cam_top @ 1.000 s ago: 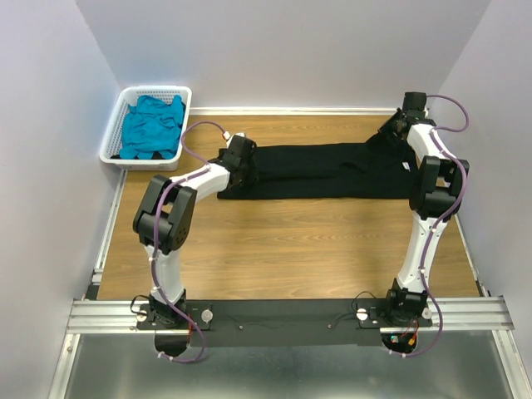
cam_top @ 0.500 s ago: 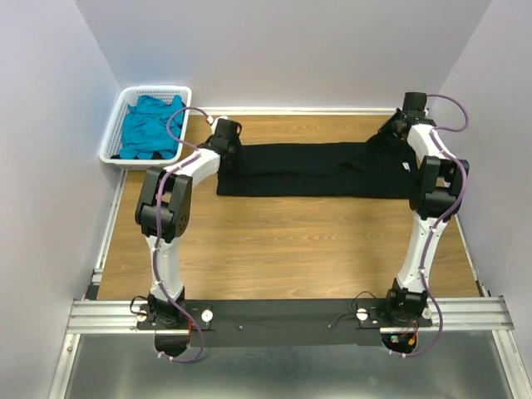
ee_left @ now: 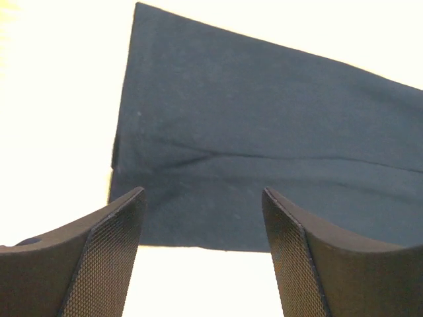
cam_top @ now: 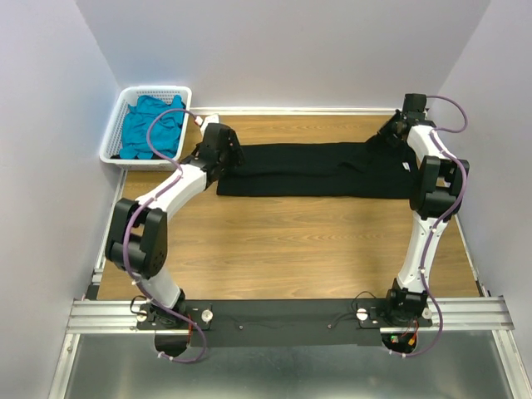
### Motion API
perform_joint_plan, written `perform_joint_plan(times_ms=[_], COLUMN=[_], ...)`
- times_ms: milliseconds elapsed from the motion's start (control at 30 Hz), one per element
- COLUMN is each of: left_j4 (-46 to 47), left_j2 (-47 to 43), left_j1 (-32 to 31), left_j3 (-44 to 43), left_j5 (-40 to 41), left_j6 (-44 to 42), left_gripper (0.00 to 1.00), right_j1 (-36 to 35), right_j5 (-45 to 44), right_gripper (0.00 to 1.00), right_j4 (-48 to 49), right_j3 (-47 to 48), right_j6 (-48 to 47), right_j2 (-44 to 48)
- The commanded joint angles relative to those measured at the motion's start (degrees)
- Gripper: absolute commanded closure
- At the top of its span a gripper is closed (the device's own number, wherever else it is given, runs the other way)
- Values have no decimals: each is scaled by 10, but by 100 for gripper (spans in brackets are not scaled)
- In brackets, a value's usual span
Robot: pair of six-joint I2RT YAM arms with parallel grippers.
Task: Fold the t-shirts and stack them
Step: Fold the tshirt
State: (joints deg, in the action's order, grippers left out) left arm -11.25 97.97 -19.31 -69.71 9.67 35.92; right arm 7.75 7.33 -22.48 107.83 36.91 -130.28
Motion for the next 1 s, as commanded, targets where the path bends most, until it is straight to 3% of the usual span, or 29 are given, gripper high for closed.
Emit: perform_joint_plan(times_ms=[0,133,267,433,800,967], left_j4=[18,18,22,17,-25,-44], left_j2=[-42,0,61,131,225,236], left_j1=[-27,-42,-49,-50,-28,-6], left_j3=[27,33,8,-45,-182,-199], left_j5=[44,24,12,17,54,41], left_j6=[8,13,12,0,-30,-35], left_gripper=[20,26,46,57,60,59], right_j1=[-1,-1,-1,-1,-1,-1], right_j5=[10,12,14,3,7,11], right_gripper=[96,96,96,96,96,96], right_j4=[9,9,9,8,8,8], right_j3=[-10,-11,-12,-13,-15,-14], right_j6=[-8,-5,-8,-10,-14,-20], right_j2=[13,13,17,22,20,18])
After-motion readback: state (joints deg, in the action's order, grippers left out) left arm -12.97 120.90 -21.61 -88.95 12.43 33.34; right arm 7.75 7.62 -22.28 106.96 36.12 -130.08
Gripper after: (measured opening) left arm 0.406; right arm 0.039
